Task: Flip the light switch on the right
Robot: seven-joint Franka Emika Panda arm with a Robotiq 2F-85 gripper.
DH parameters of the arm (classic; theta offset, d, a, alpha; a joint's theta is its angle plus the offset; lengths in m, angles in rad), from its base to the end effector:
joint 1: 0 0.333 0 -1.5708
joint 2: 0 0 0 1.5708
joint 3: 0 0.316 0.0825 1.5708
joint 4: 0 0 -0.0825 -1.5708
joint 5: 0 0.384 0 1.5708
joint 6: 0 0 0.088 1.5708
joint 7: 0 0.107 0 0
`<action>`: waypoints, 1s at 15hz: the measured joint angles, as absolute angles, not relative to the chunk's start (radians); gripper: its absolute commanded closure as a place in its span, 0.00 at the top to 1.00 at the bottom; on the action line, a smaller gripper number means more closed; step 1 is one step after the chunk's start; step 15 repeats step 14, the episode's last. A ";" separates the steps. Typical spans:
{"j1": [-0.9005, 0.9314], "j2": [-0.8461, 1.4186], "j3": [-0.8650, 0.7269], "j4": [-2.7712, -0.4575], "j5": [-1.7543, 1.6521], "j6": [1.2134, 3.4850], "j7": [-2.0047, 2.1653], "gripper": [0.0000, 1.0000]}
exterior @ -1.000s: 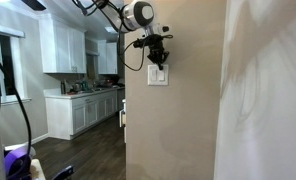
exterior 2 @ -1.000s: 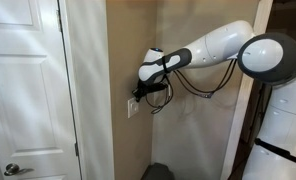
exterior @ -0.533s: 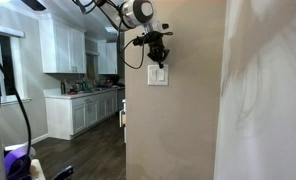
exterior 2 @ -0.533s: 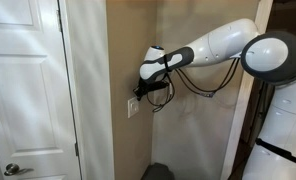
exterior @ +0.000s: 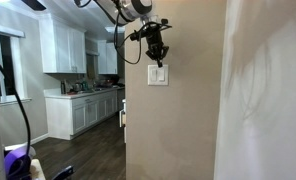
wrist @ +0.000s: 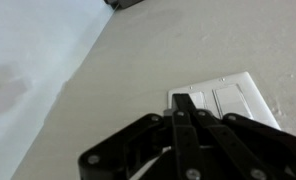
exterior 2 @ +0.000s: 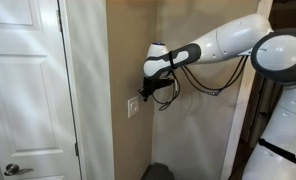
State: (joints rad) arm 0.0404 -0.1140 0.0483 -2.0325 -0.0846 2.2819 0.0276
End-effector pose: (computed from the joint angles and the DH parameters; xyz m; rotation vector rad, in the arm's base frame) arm 0.5534 0.0481 0.5343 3.0283 0.1595 0.5628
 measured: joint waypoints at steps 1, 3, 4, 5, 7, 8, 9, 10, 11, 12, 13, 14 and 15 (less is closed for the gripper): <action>0.040 -0.114 0.048 -2.033 -0.085 2.276 0.028 0.26; 0.040 -0.114 0.048 -2.033 -0.085 2.269 0.028 0.06; 0.040 -0.114 0.048 -2.033 -0.085 2.266 0.028 0.14; 0.040 -0.114 0.048 -2.033 -0.085 2.265 0.028 0.19; 0.040 -0.114 0.048 -2.033 -0.085 2.265 0.028 0.26; 0.040 -0.114 0.048 -2.033 -0.085 2.265 0.028 0.26; 0.040 -0.114 0.048 -2.033 -0.085 2.265 0.028 0.26; 0.040 -0.114 0.048 -2.033 -0.085 2.265 0.028 0.26; 0.040 -0.114 0.048 -2.033 -0.085 2.265 0.028 0.26; 0.040 -0.114 0.048 -2.033 -0.085 2.265 0.028 0.26; 0.040 -0.114 0.048 -2.033 -0.085 2.265 0.028 0.26; 0.040 -0.114 0.048 -2.033 -0.085 2.265 0.028 0.26; 0.040 -0.114 0.048 -2.033 -0.085 2.265 0.028 0.26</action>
